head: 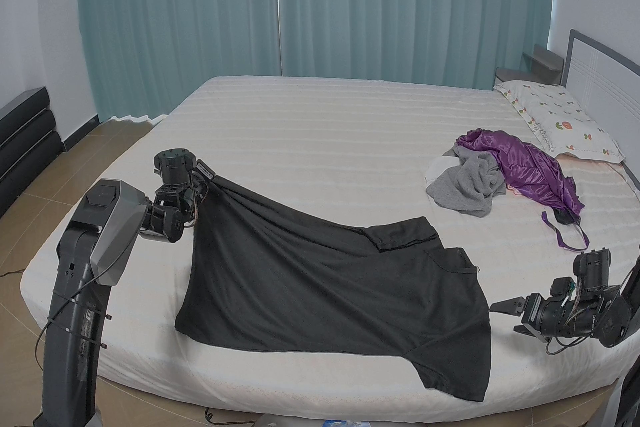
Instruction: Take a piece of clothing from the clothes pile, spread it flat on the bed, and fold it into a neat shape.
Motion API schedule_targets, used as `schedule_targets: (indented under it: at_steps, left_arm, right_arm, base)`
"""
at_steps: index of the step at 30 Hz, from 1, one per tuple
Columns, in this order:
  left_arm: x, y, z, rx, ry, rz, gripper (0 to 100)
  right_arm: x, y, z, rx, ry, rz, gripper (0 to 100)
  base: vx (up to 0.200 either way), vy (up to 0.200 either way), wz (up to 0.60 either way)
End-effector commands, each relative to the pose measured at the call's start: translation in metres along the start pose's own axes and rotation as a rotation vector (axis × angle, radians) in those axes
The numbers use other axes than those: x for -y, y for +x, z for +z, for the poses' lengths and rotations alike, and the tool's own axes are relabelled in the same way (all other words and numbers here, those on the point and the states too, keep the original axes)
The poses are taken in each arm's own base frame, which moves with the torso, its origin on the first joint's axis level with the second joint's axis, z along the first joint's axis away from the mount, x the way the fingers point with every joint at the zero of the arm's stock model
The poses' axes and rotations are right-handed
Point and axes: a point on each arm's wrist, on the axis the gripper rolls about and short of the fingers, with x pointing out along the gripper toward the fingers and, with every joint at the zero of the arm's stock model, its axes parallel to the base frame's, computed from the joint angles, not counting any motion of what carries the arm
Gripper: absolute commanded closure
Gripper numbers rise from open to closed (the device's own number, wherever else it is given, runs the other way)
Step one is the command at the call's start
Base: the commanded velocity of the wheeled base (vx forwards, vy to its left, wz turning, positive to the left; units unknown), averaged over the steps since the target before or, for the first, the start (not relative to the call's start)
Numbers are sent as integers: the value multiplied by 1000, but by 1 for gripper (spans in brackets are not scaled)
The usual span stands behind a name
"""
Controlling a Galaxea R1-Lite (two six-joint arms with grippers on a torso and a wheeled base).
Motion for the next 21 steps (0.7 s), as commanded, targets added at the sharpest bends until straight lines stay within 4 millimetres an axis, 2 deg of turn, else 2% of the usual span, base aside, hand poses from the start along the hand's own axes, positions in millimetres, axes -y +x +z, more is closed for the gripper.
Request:
schedule_targets:
  at_steps: [1,2,7,9,10,11,12,14,15,17,19,21]
  left_arm:
    - [-7,2,-6,-9,3,14,100]
    - [-7,2,-6,-9,3,14,100]
    - [-9,-6,-9,-60,18,54,100]
    - [-9,-9,-10,-69,21,62,100]
    - [-9,-12,-9,-77,23,67,100]
    - [-8,-13,-9,-77,23,67,100]
    - [-7,-16,-8,-81,24,68,100]
    - [-5,-20,-6,-87,26,71,100]
    - [-5,-20,-6,-87,26,71,100]
    - [-2,-26,-3,-95,30,75,100]
    - [0,-31,-2,-104,38,77,100]
    - [1,-34,-2,-109,40,77,100]
  right_arm:
    - [-5,3,4,22,-20,23,0]
    - [-5,3,4,22,-20,23,0]
    - [-31,39,33,120,-23,88,0]
    - [-39,52,39,145,-47,82,0]
    - [-48,65,45,166,-67,80,0]
    - [-49,67,45,169,-69,81,0]
    - [-61,83,50,166,-90,86,0]
    - [-76,100,53,137,-102,93,0]
    - [-76,100,53,137,-102,93,0]
    - [-88,124,62,112,-107,68,0]
    - [-93,140,74,135,-110,48,0]
    - [-95,147,80,138,-112,38,0]
  base:
    - [0,0,0]
    - [0,0,0]
    - [0,0,0]
    - [0,0,0]
    - [0,0,0]
    - [0,0,0]
    - [0,0,0]
    - [0,0,0]
    - [0,0,0]
    - [0,0,0]
    - [0,0,0]
    - [0,0,0]
